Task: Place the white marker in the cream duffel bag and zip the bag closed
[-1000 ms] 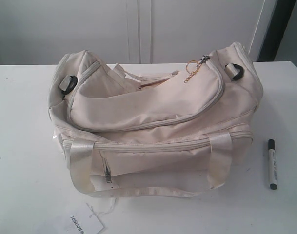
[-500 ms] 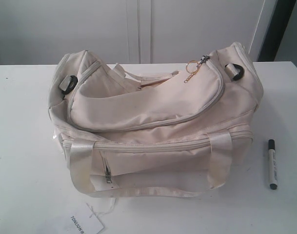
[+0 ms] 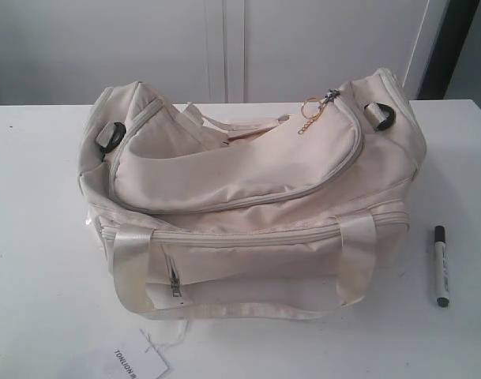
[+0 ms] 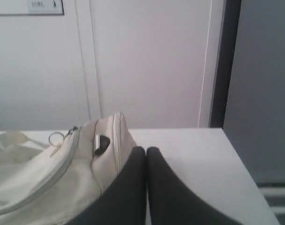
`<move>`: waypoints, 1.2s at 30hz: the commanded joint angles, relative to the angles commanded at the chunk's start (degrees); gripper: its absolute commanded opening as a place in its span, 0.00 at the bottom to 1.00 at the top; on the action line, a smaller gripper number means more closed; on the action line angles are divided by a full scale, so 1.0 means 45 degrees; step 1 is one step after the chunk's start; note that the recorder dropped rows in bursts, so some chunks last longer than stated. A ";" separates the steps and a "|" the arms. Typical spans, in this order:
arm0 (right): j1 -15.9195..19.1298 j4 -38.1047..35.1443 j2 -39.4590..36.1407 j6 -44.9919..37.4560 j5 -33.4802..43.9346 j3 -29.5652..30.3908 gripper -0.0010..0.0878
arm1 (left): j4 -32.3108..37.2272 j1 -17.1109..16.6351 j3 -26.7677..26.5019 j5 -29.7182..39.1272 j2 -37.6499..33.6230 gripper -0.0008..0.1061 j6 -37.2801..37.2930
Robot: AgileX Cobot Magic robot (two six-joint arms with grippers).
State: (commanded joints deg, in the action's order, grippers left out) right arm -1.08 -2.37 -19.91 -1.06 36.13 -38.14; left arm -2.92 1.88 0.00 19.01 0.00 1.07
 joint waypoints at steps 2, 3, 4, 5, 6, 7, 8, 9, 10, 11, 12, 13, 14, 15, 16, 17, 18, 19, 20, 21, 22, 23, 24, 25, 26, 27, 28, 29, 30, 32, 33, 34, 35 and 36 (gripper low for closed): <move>0.0000 -0.0745 -0.0890 0.0000 0.1730 -0.0563 0.01 | 0.0000 0.0000 0.0000 0.0000 0.0000 0.01 0.0000; 0.0000 -0.0951 -0.1429 -0.0050 0.2470 -0.0809 0.01 | 0.0000 0.0000 0.0000 0.0000 0.0000 0.01 0.0000; 0.0000 -0.1046 -0.1784 -0.0050 0.2900 -0.0931 0.01 | 0.0000 0.0000 0.0000 0.0000 0.0000 0.01 0.0000; 0.0000 -0.1112 -0.2215 -0.0050 0.3426 -0.1155 0.01 | 0.0000 0.0000 0.0000 0.0000 0.0000 0.01 0.0000; 0.0000 -0.1134 -0.2522 -0.0050 0.3669 -0.1278 0.01 | 0.0000 0.0000 0.0000 0.0000 0.0000 0.01 0.0000; 0.0000 -0.1134 -0.2836 -0.0050 0.3617 -0.1305 0.01 | 0.0000 0.0000 0.0000 0.0000 0.0000 0.01 0.0000; 0.0000 -0.1134 -0.2964 -0.0050 0.3412 -0.1305 0.01 | 0.0000 0.0000 0.0000 0.0000 0.0000 0.01 0.0000; 0.0000 -0.1134 -0.3085 -0.0050 0.3122 -0.1281 0.01 | 0.0000 0.0000 0.0000 0.0000 0.0000 0.01 0.0000; 0.0000 -0.1134 -0.3085 -0.0050 0.2929 -0.1281 0.01 | 0.0000 0.0000 0.0000 0.0000 0.0000 0.01 0.0000; 0.0000 -0.1134 -0.3085 -0.0050 0.2812 -0.1281 0.01 | 0.0000 0.0000 0.0000 0.0000 0.0000 0.01 0.0000; 0.0000 -0.1134 -0.3085 -0.0050 0.2732 -0.1281 0.01 | 0.0000 0.0000 0.0000 0.0000 0.0000 0.01 0.0000; 0.0000 -0.1134 -0.3085 -0.0050 0.2732 -0.1281 0.01 | 0.0000 0.0000 0.0000 0.0000 0.0000 0.01 0.0000; 0.0000 -0.1134 -0.3085 -0.0050 0.2785 -0.1281 0.01 | 0.0000 0.0000 0.0000 0.0000 0.0000 0.01 0.0000; 0.0000 -0.1134 -0.3085 -0.0050 0.2821 -0.1281 0.01 | 0.0000 0.0000 0.0000 0.0000 0.0000 0.01 0.0000; 0.0000 -0.1134 -0.3085 -0.0050 0.2896 -0.1281 0.01 | 0.0000 0.0000 0.0000 0.0000 0.0000 0.01 0.0000; 0.0000 -0.1134 -0.3085 -0.0050 0.2956 -0.1281 0.01 | 0.0000 0.0000 0.0000 0.0000 0.0000 0.01 0.0000; 0.0000 -0.1134 -0.3085 -0.0050 0.2989 -0.1281 0.01 | 0.0000 0.0000 0.0000 0.0000 0.0000 0.01 0.0000; 0.0000 -0.1134 -0.3085 -0.0050 0.3008 -0.1281 0.01 | 0.0000 0.0000 0.0000 0.0000 0.0000 0.01 0.0000; 0.0000 -0.1134 -0.3085 -0.0050 0.3008 -0.1281 0.01 | 0.0000 0.0000 0.0000 0.0000 0.0000 0.01 0.0000; 0.0000 -0.1134 -0.3085 -0.0050 0.3008 -0.1281 0.01 | 0.0000 0.0000 0.0000 0.0000 0.0000 0.01 0.0000; 0.0000 -0.1134 -0.3109 -0.0050 0.2993 -0.1281 0.01 | 0.0000 0.0000 0.0000 0.0000 0.0000 0.01 0.0000; 0.0000 -0.1134 -0.3137 -0.0050 0.2993 -0.1281 0.01 | 0.0000 0.0000 0.0000 0.0000 0.0000 0.01 0.0000; 0.0000 -0.1134 -0.3190 -0.0050 0.3022 -0.1281 0.01 | 0.0000 0.0000 0.0000 0.0000 0.0000 0.01 0.0000; 0.0000 -0.1134 -0.3320 -0.0050 0.3099 -0.1281 0.01 | 0.0000 0.0000 0.0000 0.0000 0.0000 0.01 0.0000; 0.0000 -0.1134 -0.3488 -0.0050 0.3154 -0.1306 0.01 | 0.0000 0.0000 0.0000 0.0000 0.0000 0.01 0.0000; 0.0000 -0.1134 -0.3708 -0.0050 0.3243 -0.1333 0.01 | 0.0000 0.0000 0.0000 0.0000 0.0000 0.01 0.0000; 0.0000 -0.1134 -0.3973 -0.0050 0.3362 -0.1396 0.01 | 0.0000 0.0000 0.0000 0.0000 0.0000 0.01 0.0000; 0.0000 -0.1134 -0.4281 -0.0060 0.3441 -0.1512 0.01 | 0.0000 0.0000 0.0000 0.0000 0.0000 0.01 0.0000; 0.0000 -0.1134 -0.4531 -0.0117 0.3515 -0.1634 0.01 | 0.0000 0.0000 0.0000 0.0000 0.0000 0.01 0.0000; 0.0000 -0.1134 -0.5181 -0.0276 0.3597 -0.1919 0.01 | 0.0000 0.0000 0.0000 0.0000 0.0000 0.01 0.0000; 0.0000 -0.1134 -0.5454 -0.0302 0.3597 -0.2023 0.01 | 0.0000 0.0000 0.0000 0.0000 0.0000 0.01 0.0000; 0.0000 -0.1134 -0.5785 -0.0302 0.3597 -0.2158 0.01 | 0.0000 0.0000 0.0000 0.0000 0.0000 0.01 0.0000; 0.0000 -0.1134 -0.6109 -0.0319 0.3597 -0.2287 0.01 | 0.0000 0.0000 0.0000 0.0000 0.0000 0.01 0.0000; 0.0000 -0.1134 -0.6429 -0.0357 0.3597 -0.2414 0.01 | 0.0000 0.0000 0.0000 0.0000 0.0000 0.01 0.0000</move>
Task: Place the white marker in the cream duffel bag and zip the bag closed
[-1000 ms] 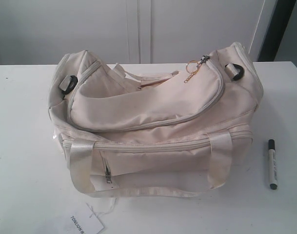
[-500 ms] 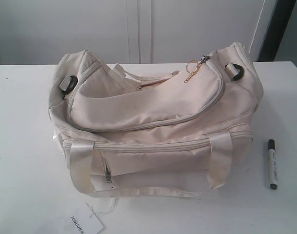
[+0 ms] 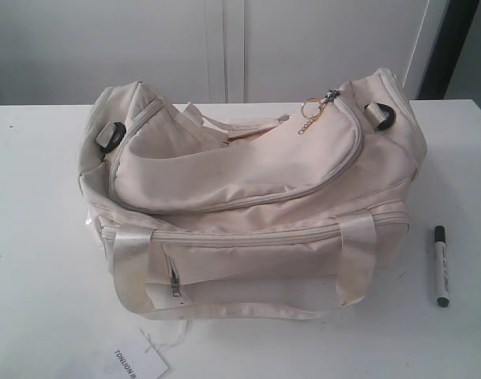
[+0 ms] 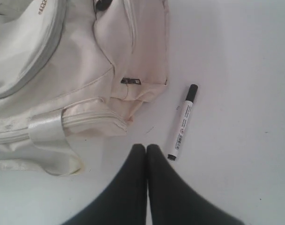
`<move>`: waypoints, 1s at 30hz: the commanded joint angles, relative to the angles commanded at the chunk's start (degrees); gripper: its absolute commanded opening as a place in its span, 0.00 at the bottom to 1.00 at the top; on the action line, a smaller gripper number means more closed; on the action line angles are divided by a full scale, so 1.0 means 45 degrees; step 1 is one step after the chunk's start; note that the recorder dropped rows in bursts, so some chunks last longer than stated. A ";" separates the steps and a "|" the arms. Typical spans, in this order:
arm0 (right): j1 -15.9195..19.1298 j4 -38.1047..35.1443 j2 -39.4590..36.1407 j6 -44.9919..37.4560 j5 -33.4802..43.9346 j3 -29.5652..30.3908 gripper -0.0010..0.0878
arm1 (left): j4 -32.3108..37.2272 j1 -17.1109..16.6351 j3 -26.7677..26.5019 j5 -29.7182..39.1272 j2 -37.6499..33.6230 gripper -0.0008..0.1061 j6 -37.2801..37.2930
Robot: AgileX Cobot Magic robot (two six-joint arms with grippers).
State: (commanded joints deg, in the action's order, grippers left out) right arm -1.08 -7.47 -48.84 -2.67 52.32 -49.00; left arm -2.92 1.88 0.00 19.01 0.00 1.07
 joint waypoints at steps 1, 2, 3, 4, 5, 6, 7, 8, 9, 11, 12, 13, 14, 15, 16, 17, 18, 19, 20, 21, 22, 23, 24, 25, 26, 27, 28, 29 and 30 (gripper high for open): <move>0.0000 0.0000 -0.0250 -0.0030 0.0000 -0.0104 0.01 | 0.0000 0.0000 0.0000 0.0000 0.0000 0.01 0.0000; 0.0000 -0.0008 -0.0553 -0.0030 0.0000 -0.0232 0.01 | 0.0000 0.0000 0.0000 0.0000 0.0000 0.01 0.0000; 0.0000 -0.0033 -0.0843 -0.0030 -0.0026 -0.0354 0.01 | 0.0000 0.0000 0.0000 0.0000 0.0000 0.01 0.0000; 0.0000 -0.0033 -0.1120 -0.0058 -0.0026 -0.0434 0.01 | 0.0000 0.0000 0.0000 0.0000 0.0000 0.01 0.0000; 0.0000 -0.0040 -0.1384 -0.0149 -0.0057 -0.0562 0.01 | 0.0000 0.0000 0.0000 0.0000 0.0000 0.01 0.0000; 0.0000 -0.0040 -0.1639 -0.0246 -0.0107 -0.0672 0.01 | 0.0000 0.0000 0.0000 0.0000 0.0000 0.01 0.0000; 0.0000 -0.0090 -0.1834 -0.0273 -0.0213 -0.0814 0.01 | 0.0000 0.0000 0.0000 0.0000 0.0000 0.01 0.0000; 0.0000 -0.0144 -0.2076 -0.0306 -0.0265 -0.0955 0.01 | 0.0000 0.0000 0.0000 0.0000 0.0000 0.01 0.0000; 0.0000 -0.0227 -0.2318 -0.0381 -0.0351 -0.1112 0.01 | 0.0000 0.0000 0.0000 0.0000 0.0000 0.01 0.0000; 0.0000 -0.0423 -0.2770 -0.0502 -0.0408 -0.1419 0.01 | 0.0000 0.0000 0.0000 0.0000 0.0000 0.01 0.0000; 0.0000 -0.0579 -0.3011 -0.0622 -0.0458 -0.1587 0.01 | 0.0000 0.0000 0.0000 0.0000 0.0000 0.01 0.0000; 0.0000 -0.0771 -0.3249 -0.0787 -0.0489 -0.1716 0.01 | 0.0000 0.0000 0.0000 0.0000 0.0000 0.01 0.0000; 0.0000 -0.0977 -0.3472 -0.0917 -0.0508 -0.1908 0.01 | 0.0000 0.0000 0.0000 0.0000 0.0000 0.01 0.0000; 0.0000 -0.1192 -0.3702 -0.1129 -0.0508 -0.2034 0.01 | 0.0000 0.0000 0.0000 0.0000 0.0000 0.01 0.0000; 0.0000 -0.1345 -0.3872 -0.1180 -0.0508 -0.2197 0.01 | 0.0000 0.0000 0.0000 0.0000 0.0000 0.01 0.0000; 0.0000 -0.1436 -0.4117 -0.1180 -0.0543 -0.2344 0.01 | 0.0000 0.0000 0.0000 0.0000 0.0000 0.01 0.0000; 0.0000 -0.1474 -0.4272 -0.1180 -0.0583 -0.2482 0.01 | 0.0000 0.0000 0.0000 0.0000 0.0000 0.01 0.0000; 0.0000 -0.1542 -0.4416 -0.1180 -0.0612 -0.2596 0.01 | 0.0000 0.0000 0.0000 0.0000 0.0000 0.01 0.0000; 0.0000 -0.1698 -0.4639 -0.1257 -0.0663 -0.2750 0.01 | 0.0000 0.0000 0.0000 0.0000 0.0000 0.01 0.0000; 0.0000 -0.1854 -0.4784 -0.1444 -0.0693 -0.2849 0.01 | 0.0000 0.0000 0.0000 0.0000 0.0000 0.01 0.0000; 0.0000 -0.2068 -0.4954 -0.1640 -0.0693 -0.2953 0.01 | 0.0000 0.0000 0.0000 0.0000 0.0000 0.01 0.0000; 0.0000 -0.2319 -0.5125 -0.1783 -0.0693 -0.3121 0.01 | 0.0000 0.0000 0.0000 0.0000 0.0000 0.01 0.0000; 0.0000 -0.2499 -0.5286 -0.1880 -0.0693 -0.3249 0.01 | 0.0000 0.0000 0.0000 0.0000 0.0000 0.01 0.0000; 0.0000 -0.2592 -0.5401 -0.1976 -0.0693 -0.3406 0.01 | 0.0000 0.0000 0.0000 0.0000 0.0000 0.01 0.0000; 0.0000 -0.2749 -0.5596 -0.2059 -0.0693 -0.3580 0.01 | 0.0000 0.0000 0.0000 0.0000 0.0000 0.01 0.0000; 0.0000 -0.2806 -0.5723 -0.2059 -0.0693 -0.3762 0.01 | 0.0000 0.0000 0.0000 0.0000 0.0000 0.01 0.0000; 0.0000 -0.2807 -0.5875 -0.2059 -0.0693 -0.3943 0.01 | 0.0000 0.0000 0.0000 0.0000 0.0000 0.01 0.0000; 0.0000 -0.2807 -0.6045 -0.2059 -0.0693 -0.4139 0.01 | 0.0000 0.0000 0.0000 0.0000 0.0000 0.01 0.0000; 0.0000 -0.2871 -0.6175 -0.2059 -0.0670 -0.4303 0.01 | 0.0000 0.0000 0.0000 0.0000 0.0000 0.01 0.0000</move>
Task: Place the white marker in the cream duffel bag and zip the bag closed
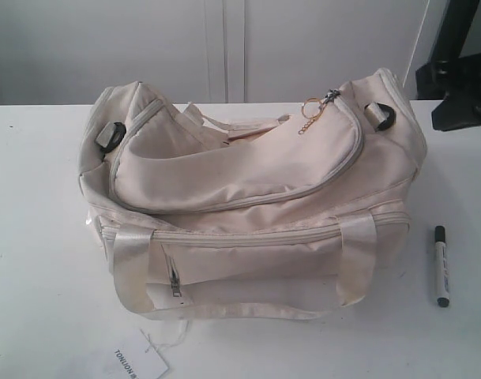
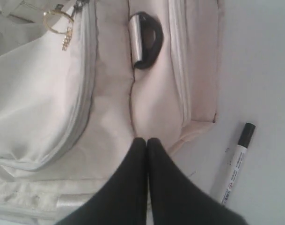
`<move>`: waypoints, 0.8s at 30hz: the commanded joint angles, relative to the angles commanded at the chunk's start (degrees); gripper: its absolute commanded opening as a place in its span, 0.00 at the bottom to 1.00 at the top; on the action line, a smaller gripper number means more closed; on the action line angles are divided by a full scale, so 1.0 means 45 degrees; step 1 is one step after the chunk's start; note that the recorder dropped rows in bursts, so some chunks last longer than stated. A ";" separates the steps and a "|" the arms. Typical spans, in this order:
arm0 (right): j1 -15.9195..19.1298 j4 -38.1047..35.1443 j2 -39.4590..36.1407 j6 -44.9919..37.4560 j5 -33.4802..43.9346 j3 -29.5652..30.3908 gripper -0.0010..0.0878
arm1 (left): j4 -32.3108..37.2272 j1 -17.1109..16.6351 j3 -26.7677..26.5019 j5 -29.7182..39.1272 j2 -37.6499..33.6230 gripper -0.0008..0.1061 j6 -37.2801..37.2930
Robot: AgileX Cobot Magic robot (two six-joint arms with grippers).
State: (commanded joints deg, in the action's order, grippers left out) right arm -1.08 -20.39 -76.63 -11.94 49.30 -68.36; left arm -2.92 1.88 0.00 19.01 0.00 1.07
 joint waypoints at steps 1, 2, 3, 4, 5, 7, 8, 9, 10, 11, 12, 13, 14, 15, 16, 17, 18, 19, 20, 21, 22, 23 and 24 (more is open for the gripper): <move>0.0000 -0.0057 -0.0175 0.0000 0.0028 -0.0219 0.01 | 0.0000 0.0000 0.0000 0.0000 0.0000 0.01 0.0000; 0.0000 -0.0120 -0.0353 0.0000 0.0026 -0.0436 0.01 | 0.0000 0.0000 0.0000 0.0000 0.0000 0.01 0.0000; 0.0000 -0.0116 -0.0495 0.0000 0.0026 -0.0613 0.01 | 0.0000 0.0000 0.0000 0.0000 0.0000 0.01 0.0000; 0.0000 -0.0116 -0.0696 0.0000 0.0026 -0.0852 0.01 | 0.0000 0.0000 0.0000 0.0000 0.0000 0.01 0.0000; 0.0000 -0.0116 -0.0911 0.0000 0.0026 -0.1105 0.01 | 0.0000 0.0000 0.0000 0.0000 0.0000 0.01 0.0000; 0.0000 -0.0116 -0.1346 0.0000 0.0026 -0.1549 0.01 | 0.0000 0.0000 0.0000 0.0000 0.0000 0.01 0.0000; 0.0000 -0.0116 -0.1581 0.0000 0.0026 -0.1783 0.01 | 0.0000 0.0000 0.0000 0.0000 0.0000 0.01 0.0000; 0.0000 -0.0116 -0.1819 0.0000 0.0026 -0.2017 0.01 | 0.0000 0.0000 0.0000 0.0000 0.0000 0.01 0.0000; 0.0000 -0.0116 -0.2017 0.0000 0.0026 -0.2233 0.01 | 0.0000 0.0000 0.0000 0.0000 0.0000 0.01 0.0000; 0.0000 -0.0116 -0.2253 0.0000 0.0026 -0.2435 0.01 | 0.0000 0.0000 0.0000 0.0000 0.0000 0.01 0.0000; 0.0000 -0.0116 -0.2480 0.0000 0.0026 -0.2622 0.01 | 0.0000 0.0000 0.0000 0.0000 0.0000 0.01 0.0000; 0.0000 -0.0116 -0.2660 0.0000 0.0026 -0.2769 0.01 | 0.0000 0.0000 0.0000 0.0000 0.0000 0.01 0.0000; 0.0000 -0.0092 -0.2875 -0.0026 0.0026 -0.2957 0.01 | 0.0000 0.0000 0.0000 0.0000 0.0000 0.01 0.0000; 0.0000 -0.0092 -0.3082 -0.0072 0.0026 -0.3142 0.02 | 0.0000 0.0000 0.0000 0.0000 0.0000 0.01 0.0000; 0.0000 -0.0092 -0.3281 -0.0121 -0.0012 -0.3290 0.04 | 0.0000 0.0000 0.0000 0.0000 0.0000 0.01 0.0000; 0.0000 -0.0092 -0.3475 -0.0121 -0.0072 -0.3484 0.07 | 0.0000 0.0000 0.0000 0.0000 0.0000 0.01 0.0000; 0.0000 -0.0092 -0.3670 -0.0121 -0.0137 -0.3665 0.10 | 0.0000 0.0000 0.0000 0.0000 0.0000 0.01 0.0000; 0.0000 -0.0092 -0.3834 -0.0156 -0.0200 -0.3835 0.13 | 0.0000 0.0000 0.0000 0.0000 0.0000 0.01 0.0000; 0.0000 -0.0092 -0.4035 -0.0154 -0.0258 -0.3991 0.17 | 0.0000 0.0000 0.0000 0.0000 0.0000 0.01 0.0000; 0.0000 -0.0092 -0.4228 -0.0154 -0.0339 -0.4132 0.20 | 0.0000 0.0000 0.0000 0.0000 0.0000 0.01 0.0000; 0.0000 -0.0092 -0.4359 -0.0154 -0.0400 -0.4230 0.23 | 0.0000 0.0000 0.0000 0.0000 0.0000 0.01 0.0000; 0.0000 -0.0092 -0.4475 -0.0154 -0.0540 -0.4327 0.26 | 0.0000 0.0000 0.0000 0.0000 0.0000 0.01 0.0000; 0.0000 -0.0092 -0.4626 -0.0154 -0.0665 -0.4419 0.29 | 0.0000 0.0000 0.0000 0.0000 0.0000 0.01 0.0000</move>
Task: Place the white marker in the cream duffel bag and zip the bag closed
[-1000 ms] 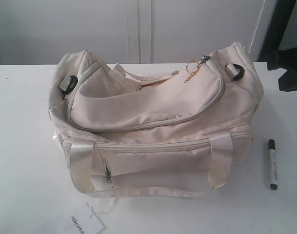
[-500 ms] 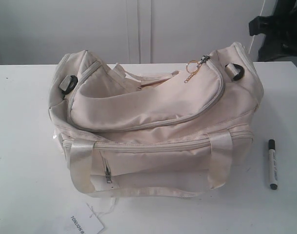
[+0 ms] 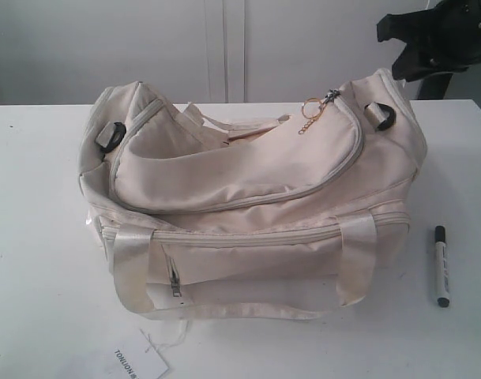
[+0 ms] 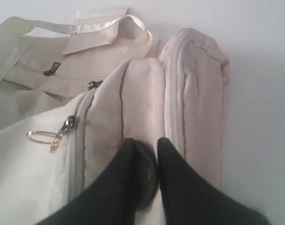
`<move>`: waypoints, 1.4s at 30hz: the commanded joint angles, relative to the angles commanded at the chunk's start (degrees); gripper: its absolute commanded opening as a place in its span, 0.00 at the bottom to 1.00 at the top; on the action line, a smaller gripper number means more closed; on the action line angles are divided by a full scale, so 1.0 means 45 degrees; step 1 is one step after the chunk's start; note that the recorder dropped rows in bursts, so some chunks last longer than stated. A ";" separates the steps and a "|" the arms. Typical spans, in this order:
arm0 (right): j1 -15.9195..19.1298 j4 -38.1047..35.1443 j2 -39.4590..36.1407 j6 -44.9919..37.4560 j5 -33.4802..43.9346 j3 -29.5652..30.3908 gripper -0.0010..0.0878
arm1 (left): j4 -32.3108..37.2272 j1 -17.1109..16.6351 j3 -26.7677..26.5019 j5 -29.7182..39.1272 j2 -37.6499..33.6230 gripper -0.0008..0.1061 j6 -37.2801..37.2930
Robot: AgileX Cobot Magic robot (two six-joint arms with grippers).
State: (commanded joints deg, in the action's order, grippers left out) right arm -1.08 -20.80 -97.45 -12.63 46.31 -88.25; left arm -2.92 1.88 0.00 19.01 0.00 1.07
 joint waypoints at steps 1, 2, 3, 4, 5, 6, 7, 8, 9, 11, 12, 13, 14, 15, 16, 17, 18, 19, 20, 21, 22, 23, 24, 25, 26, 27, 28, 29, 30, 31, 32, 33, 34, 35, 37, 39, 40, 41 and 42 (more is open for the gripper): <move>0.0000 0.0000 -0.0095 0.0000 -0.0076 -0.0082 0.31 | 0.0000 0.0000 0.0000 0.0000 0.0000 0.01 0.0000; 0.0000 0.0000 -0.0187 0.0000 -0.0165 -0.0133 0.34 | 0.0000 0.0000 0.0000 0.0000 0.0000 0.01 0.0000; 0.0000 0.0000 -0.0291 0.0000 -0.0225 -0.0225 0.36 | 0.0000 0.0000 0.0000 0.0000 0.0000 0.01 0.0000; 0.0000 0.0000 -0.0378 0.0000 -0.0343 -0.0290 0.37 | 0.0000 0.0000 0.0000 0.0000 0.0000 0.01 0.0000; 0.0000 0.0000 -0.0480 0.0000 -0.0504 -0.0301 0.39 | 0.0000 0.0000 0.0000 0.0000 0.0000 0.01 0.0000; 0.0000 0.0000 -0.0578 0.0000 -0.0698 -0.0301 0.41 | 0.0000 0.0000 0.0000 0.0000 0.0000 0.01 0.0000; 0.0000 0.0000 -0.0640 0.0000 -0.0817 -0.0301 0.42 | 0.0000 0.0000 0.0000 0.0000 0.0000 0.01 0.0000; 0.0000 0.0000 -0.0727 0.0000 -0.0958 -0.0301 0.43 | 0.0000 0.0000 0.0000 0.0000 0.0000 0.01 0.0000; 0.0000 0.0000 -0.0822 0.0068 -0.1077 -0.0301 0.45 | 0.0000 0.0000 0.0000 0.0000 0.0000 0.01 0.0000; 0.0000 0.0000 -0.0957 0.0101 -0.1167 -0.0301 0.47 | 0.0000 0.0000 0.0000 0.0000 0.0000 0.01 0.0000; 0.0000 0.0000 -0.1071 0.0101 -0.1167 -0.0301 0.49 | 0.0000 0.0000 0.0000 0.0000 0.0000 0.01 0.0000; 0.0000 0.0000 -0.1131 0.0101 -0.1167 -0.0301 0.50 | 0.0000 0.0000 0.0000 0.0000 0.0000 0.01 0.0000; 0.0000 0.0000 -0.1230 0.0135 -0.1167 -0.0301 0.51 | 0.0000 0.0000 0.0000 0.0000 0.0000 0.01 0.0000; 0.0000 0.0000 -0.1320 0.0222 -0.1167 -0.0301 0.52 | 0.0000 0.0000 0.0000 0.0000 0.0000 0.01 0.0000; 0.0000 0.0000 -0.1358 0.0230 -0.1167 -0.0301 0.53 | 0.0000 0.0000 0.0000 0.0000 0.0000 0.01 0.0000; 0.0000 0.0000 -0.1439 0.0230 -0.1138 -0.0301 0.53 | 0.0000 0.0000 0.0000 0.0000 0.0000 0.01 0.0000; 0.0000 -0.0028 -0.1473 0.0230 -0.1082 -0.0301 0.53 | 0.0000 0.0000 0.0000 0.0000 0.0000 0.01 0.0000; 0.0000 -0.0028 -0.1533 0.0230 -0.1023 -0.0301 0.53 | 0.0000 0.0000 0.0000 0.0000 0.0000 0.01 0.0000; 0.0000 -0.0028 -0.1562 0.0230 -0.0992 -0.0301 0.53 | 0.0000 0.0000 0.0000 0.0000 0.0000 0.01 0.0000; 0.0000 -0.0028 -0.1592 0.0230 -0.0965 -0.0301 0.53 | 0.0000 0.0000 0.0000 0.0000 0.0000 0.01 0.0000; 0.0000 -0.0028 -0.1589 0.0230 -0.0965 -0.0301 0.53 | 0.0000 0.0000 0.0000 0.0000 0.0000 0.01 0.0000; 0.0000 -0.0028 -0.1589 0.0230 -0.0965 -0.0301 0.53 | 0.0000 0.0000 0.0000 0.0000 0.0000 0.01 0.0000; 0.0000 -0.0028 -0.1589 0.0230 -0.0965 -0.0301 0.53 | 0.0000 0.0000 0.0000 0.0000 0.0000 0.01 0.0000; 0.0000 -0.0028 -0.1598 0.0230 -0.0927 -0.0301 0.53 | 0.0000 0.0000 0.0000 0.0000 0.0000 0.01 0.0000; 0.0000 -0.0028 -0.1598 0.0230 -0.0885 -0.0301 0.53 | 0.0000 0.0000 0.0000 0.0000 0.0000 0.01 0.0000; 0.0000 -0.0028 -0.1598 0.0230 -0.0859 -0.0301 0.53 | 0.0000 0.0000 0.0000 0.0000 0.0000 0.01 0.0000; 0.0000 -0.0028 -0.1598 0.0230 -0.0835 -0.0301 0.52 | 0.0000 0.0000 0.0000 0.0000 0.0000 0.01 0.0000; 0.0000 -0.0028 -0.1598 0.0230 -0.0803 -0.0301 0.49 | 0.0000 0.0000 0.0000 0.0000 0.0000 0.01 0.0000; 0.0000 -0.0028 -0.1598 0.0230 -0.0773 -0.0301 0.43 | 0.0000 0.0000 0.0000 0.0000 0.0000 0.01 0.0000; 0.0000 -0.0028 -0.1598 0.0230 -0.0699 -0.0301 0.37 | 0.0000 0.0000 0.0000 0.0000 0.0000 0.01 0.0000; 0.0000 -0.0028 -0.1598 0.0230 -0.0667 -0.0301 0.29 | 0.0000 0.0000 0.0000 0.0000 0.0000 0.01 0.0000; 0.0000 -0.0028 -0.1598 0.0230 -0.0601 -0.0301 0.21 | 0.0000 0.0000 0.0000 0.0000 0.0000 0.01 0.0000; 0.0000 -0.0028 -0.1598 0.0230 -0.0602 -0.0301 0.14 | 0.0000 0.0000 0.0000 0.0000 0.0000 0.01 0.0000; 0.0000 -0.0028 -0.1598 0.0230 -0.0578 -0.0301 0.08 | 0.0000 0.0000 0.0000 0.0000 0.0000 0.01 0.0000; 0.0000 -0.0028 -0.1598 0.0230 -0.0578 -0.0311 0.01 | 0.0000 0.0000 0.0000 0.0000 0.0000 0.01 0.0000; 0.0000 -0.0028 -0.1572 0.0230 -0.0578 -0.0363 0.01 | 0.0000 0.0000 0.0000 0.0000 0.0000 0.01 0.0000; 0.0000 -0.0028 -0.1546 0.0230 -0.0578 -0.0391 0.01 | 0.0000 0.0000 0.0000 0.0000 0.0000 0.01 0.0000; 0.0000 -0.0028 -0.1513 0.0230 -0.0551 -0.0449 0.01 | 0.0000 0.0000 0.0000 0.0000 0.0000 0.01 0.0000; 0.0000 -0.0028 -0.1474 0.0230 -0.0551 -0.0445 0.01 | 0.0000 0.0000 0.0000 0.0000 0.0000 0.01 0.0000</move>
State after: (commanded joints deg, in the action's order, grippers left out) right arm -1.08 -20.93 -104.08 -11.59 43.83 -90.25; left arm -2.92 1.88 0.00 19.01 0.00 1.07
